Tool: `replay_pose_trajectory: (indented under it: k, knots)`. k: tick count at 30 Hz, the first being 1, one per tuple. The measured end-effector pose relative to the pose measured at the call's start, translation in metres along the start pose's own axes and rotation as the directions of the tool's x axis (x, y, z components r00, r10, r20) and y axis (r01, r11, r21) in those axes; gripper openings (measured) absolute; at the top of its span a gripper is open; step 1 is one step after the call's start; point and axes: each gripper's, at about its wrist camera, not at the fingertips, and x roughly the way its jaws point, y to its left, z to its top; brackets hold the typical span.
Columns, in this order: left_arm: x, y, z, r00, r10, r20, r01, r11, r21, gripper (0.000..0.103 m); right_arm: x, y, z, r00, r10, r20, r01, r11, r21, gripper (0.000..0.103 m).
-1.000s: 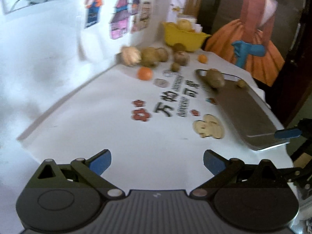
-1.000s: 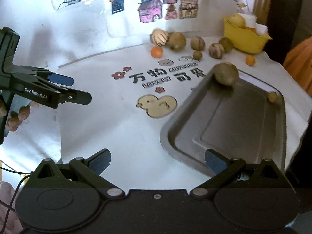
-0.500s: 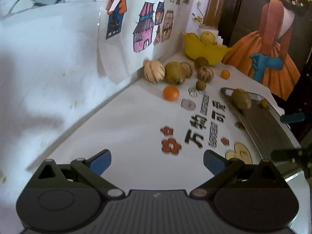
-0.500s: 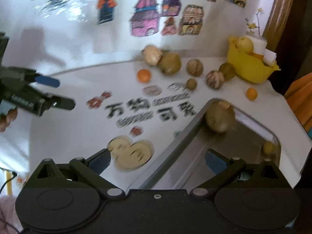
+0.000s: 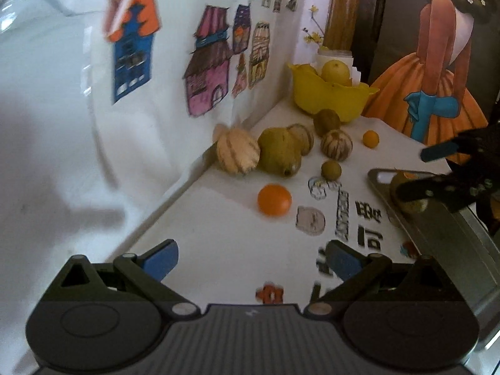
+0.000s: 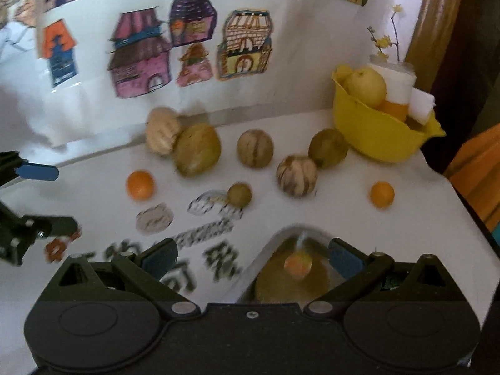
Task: Organize fruits
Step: 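Grasp the orange with the left tool while the right tool grasps another small round fruit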
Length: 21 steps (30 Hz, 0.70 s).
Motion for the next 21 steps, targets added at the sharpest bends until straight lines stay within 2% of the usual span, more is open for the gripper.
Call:
replay_pose_trajectory:
  k: [5, 8, 14, 21]
  knots:
    - [0.022, -0.008, 0.012, 1.000, 0.001, 0.015, -0.001, 0.999, 0.042, 0.102, 0.037, -0.014, 0.015, 0.999, 0.044, 0.001, -0.044, 0.998, 0.048, 0.102]
    - [0.035, -0.012, 0.014, 1.000, -0.008, 0.010, 0.007, 0.998, 0.062, 0.102, 0.055, -0.017, 0.019, 0.997, 0.077, -0.005, -0.076, 0.994, 0.072, 0.097]
    - [0.050, -0.019, 0.018, 1.000, -0.008, 0.024, 0.006, 0.994, 0.106, 0.102, 0.075, -0.015, 0.028, 0.991, 0.131, -0.017, -0.129, 0.987, 0.092, 0.086]
    - [0.057, -0.016, 0.022, 0.999, -0.031, 0.019, 0.029, 0.996, 0.090, 0.091, 0.086, -0.007, 0.032, 0.989, 0.146, -0.040, -0.142, 0.987, 0.081, 0.068]
